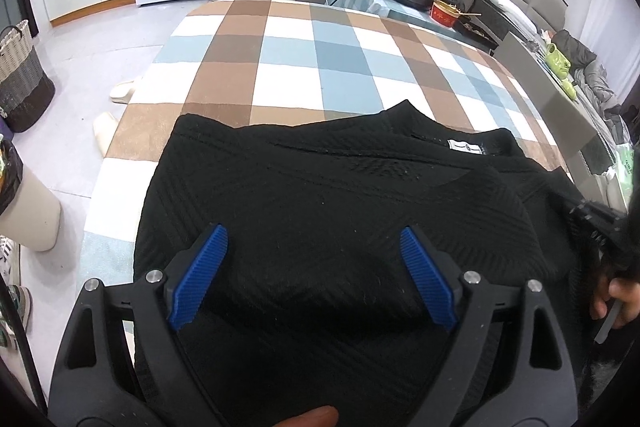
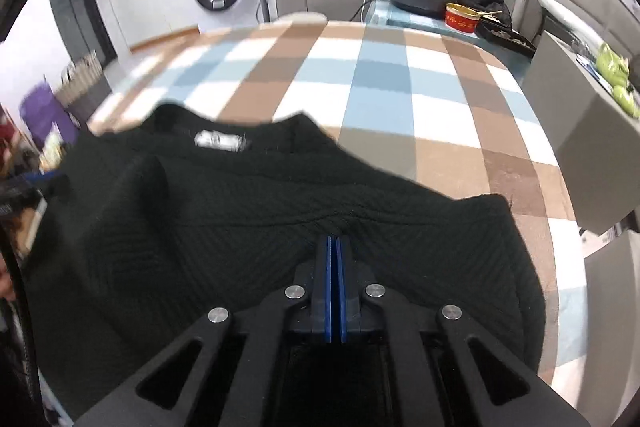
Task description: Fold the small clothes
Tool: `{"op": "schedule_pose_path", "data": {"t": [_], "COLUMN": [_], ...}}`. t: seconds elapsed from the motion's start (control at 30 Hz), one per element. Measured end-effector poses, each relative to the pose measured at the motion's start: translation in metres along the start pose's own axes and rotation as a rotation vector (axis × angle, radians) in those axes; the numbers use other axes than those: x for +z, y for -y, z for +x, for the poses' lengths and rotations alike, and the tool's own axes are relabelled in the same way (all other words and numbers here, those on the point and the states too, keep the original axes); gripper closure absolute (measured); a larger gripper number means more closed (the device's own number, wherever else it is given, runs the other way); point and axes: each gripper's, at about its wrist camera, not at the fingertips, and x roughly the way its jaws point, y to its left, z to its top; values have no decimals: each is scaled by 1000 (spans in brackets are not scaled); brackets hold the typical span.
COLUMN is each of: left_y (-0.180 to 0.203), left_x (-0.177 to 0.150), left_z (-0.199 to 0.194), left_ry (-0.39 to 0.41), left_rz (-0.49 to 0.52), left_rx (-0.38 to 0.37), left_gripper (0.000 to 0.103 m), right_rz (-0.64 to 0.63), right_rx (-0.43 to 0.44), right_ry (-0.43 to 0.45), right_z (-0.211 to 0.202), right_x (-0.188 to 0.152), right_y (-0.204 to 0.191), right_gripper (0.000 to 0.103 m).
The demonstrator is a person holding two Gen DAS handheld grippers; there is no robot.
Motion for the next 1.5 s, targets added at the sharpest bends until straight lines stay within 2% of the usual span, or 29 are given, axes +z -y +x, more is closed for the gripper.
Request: {"op": "schedule_pose_path", "data": {"t": [0.13,0.23,0.37,0.43,0.47,0.53,0.6,0.67,0.77,0.87,0.97,1.0,1.03,1.07,1.1,1.13,1.37,1.5], "left_y": [-1,-4,-9,-13,-15,-22,-24,-22,-15,-5,-2,-2,1,3,5,6,-14,-31], "left_x": [4,7,10,13,13,16,18,22,27,24,20,19,17,16,16,17,23,28], "left_z": [1,3,10,18,19,18,17,20,36,52,51,50,47,45,43,40,12,-14], "left_ry": [3,4,18,4,-1,0,10,11,-32,-55,-11,1,14,20,24,24,83,177], "left_rz": [-6,-20,-25,-18,-19,-36,-41,-25,20,94,126,134,155,168,180,179,26,-29], "left_rx": [12,18,69,128,134,119,112,125,127,184,176,174,170,170,174,160,44,60], "left_gripper": [16,16,16,16,16,16,16,16,16,16,23,31,47,59,78,84,84,85], "right_rz": [37,63,66,50,61,73,84,110,131,153,167,169,172,174,175,176,172,193], "right_rx": [11,-12,-53,-71,-50,-19,-3,3,0,-7,-7,-6,-5,-3,-3,-6,-14,-25], "right_ry": [113,180,124,-21,-54,-48,-21,5,8,0,1,2,3,5,5,7,12,4], "right_z": [-25,-39,-16,11,16,10,-2,-10,-14,-16,-19,-20,-20,-20,-19,-20,-23,-22], "right_x": [8,16,16,13,11,9,8,6,3,0,-5,-6,-6,-7,-7,-7,-7,-10], "right_y": [8,16,22,21,22,23,25,29,33,36,39,39,40,40,40,40,43,50], "right_gripper": [101,101,100,99,94,82,59,55,55,55,55,55,55,55,55,55,55,55]}}
